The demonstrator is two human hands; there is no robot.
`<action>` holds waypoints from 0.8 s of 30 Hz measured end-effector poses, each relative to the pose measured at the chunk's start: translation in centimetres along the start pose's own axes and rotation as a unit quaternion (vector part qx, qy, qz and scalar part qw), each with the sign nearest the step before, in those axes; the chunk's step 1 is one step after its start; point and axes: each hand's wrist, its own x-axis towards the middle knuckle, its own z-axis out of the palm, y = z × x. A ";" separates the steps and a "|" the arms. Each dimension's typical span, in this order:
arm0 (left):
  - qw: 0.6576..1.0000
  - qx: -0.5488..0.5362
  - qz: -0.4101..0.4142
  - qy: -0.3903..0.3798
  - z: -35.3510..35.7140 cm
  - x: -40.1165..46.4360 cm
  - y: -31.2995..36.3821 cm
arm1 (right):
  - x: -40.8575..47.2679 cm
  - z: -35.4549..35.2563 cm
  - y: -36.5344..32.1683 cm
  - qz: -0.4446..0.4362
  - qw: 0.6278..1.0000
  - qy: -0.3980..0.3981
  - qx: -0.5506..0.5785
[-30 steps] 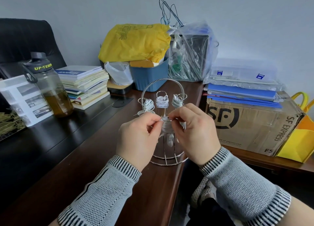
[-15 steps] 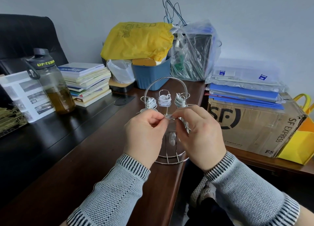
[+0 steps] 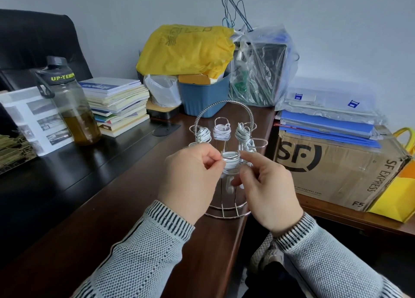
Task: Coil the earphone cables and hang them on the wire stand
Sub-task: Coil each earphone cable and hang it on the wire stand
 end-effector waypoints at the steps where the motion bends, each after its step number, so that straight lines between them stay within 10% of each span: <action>1: 1.000 0.016 0.008 0.000 -0.1 0.0 0.2 | 0.0 0.1 -0.1 0.004 1.000 -0.007 0.013; 24: 0.999 0.034 -0.006 0.009 -0.1 0.3 0.3 | 0.3 0.9 0.1 -0.013 0.996 0.076 0.049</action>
